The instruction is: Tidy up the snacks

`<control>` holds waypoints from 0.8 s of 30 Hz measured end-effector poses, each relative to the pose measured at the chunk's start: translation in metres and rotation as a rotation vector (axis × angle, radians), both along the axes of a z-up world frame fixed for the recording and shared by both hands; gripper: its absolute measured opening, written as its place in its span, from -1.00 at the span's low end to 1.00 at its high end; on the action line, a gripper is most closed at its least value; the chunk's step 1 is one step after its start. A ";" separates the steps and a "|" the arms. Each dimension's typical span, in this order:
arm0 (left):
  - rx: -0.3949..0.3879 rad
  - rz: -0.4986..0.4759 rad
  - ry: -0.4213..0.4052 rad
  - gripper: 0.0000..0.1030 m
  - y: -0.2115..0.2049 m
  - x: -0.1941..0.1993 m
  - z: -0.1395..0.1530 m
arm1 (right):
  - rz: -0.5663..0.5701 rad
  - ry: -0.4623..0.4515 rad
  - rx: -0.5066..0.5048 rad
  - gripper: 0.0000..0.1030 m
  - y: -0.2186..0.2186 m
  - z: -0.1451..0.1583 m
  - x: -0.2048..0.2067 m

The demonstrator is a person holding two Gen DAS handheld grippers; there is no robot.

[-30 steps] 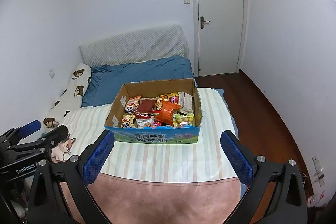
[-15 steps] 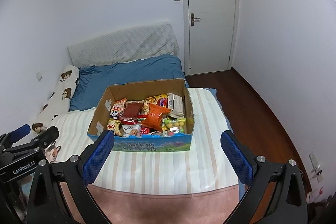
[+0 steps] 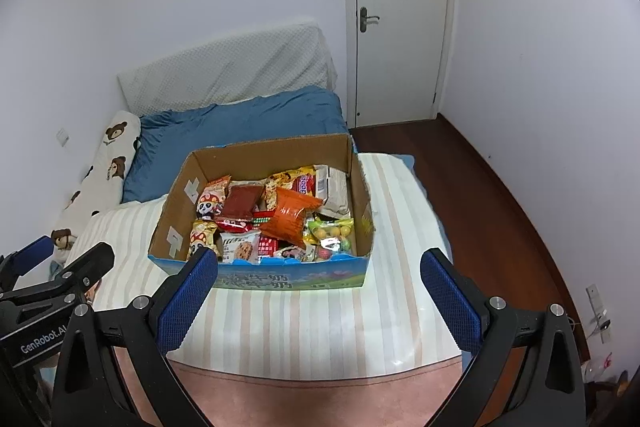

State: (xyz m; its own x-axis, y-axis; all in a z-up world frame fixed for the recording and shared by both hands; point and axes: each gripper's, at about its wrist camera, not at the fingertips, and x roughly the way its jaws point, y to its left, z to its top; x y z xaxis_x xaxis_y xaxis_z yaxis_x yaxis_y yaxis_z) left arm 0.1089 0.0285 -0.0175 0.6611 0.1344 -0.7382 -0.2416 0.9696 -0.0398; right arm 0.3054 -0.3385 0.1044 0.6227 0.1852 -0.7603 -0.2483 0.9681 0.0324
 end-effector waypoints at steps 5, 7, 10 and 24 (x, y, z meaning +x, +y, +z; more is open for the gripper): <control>-0.001 -0.003 0.000 1.00 0.000 0.001 -0.001 | -0.005 0.006 0.002 1.00 0.000 -0.003 0.001; 0.001 -0.002 -0.001 1.00 0.000 0.000 0.000 | -0.008 0.000 -0.002 1.00 0.000 -0.002 0.000; 0.004 -0.002 -0.006 1.00 0.000 0.002 -0.002 | -0.012 -0.007 -0.004 1.00 -0.001 -0.001 0.000; 0.004 -0.004 -0.014 1.00 0.001 0.001 0.001 | -0.014 -0.023 -0.006 1.00 0.000 0.005 -0.006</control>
State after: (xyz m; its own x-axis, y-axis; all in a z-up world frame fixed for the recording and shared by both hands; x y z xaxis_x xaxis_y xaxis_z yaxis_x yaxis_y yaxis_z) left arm 0.1095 0.0298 -0.0165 0.6716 0.1347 -0.7286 -0.2371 0.9707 -0.0390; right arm 0.2998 -0.3383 0.1089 0.6426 0.1720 -0.7467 -0.2351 0.9717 0.0214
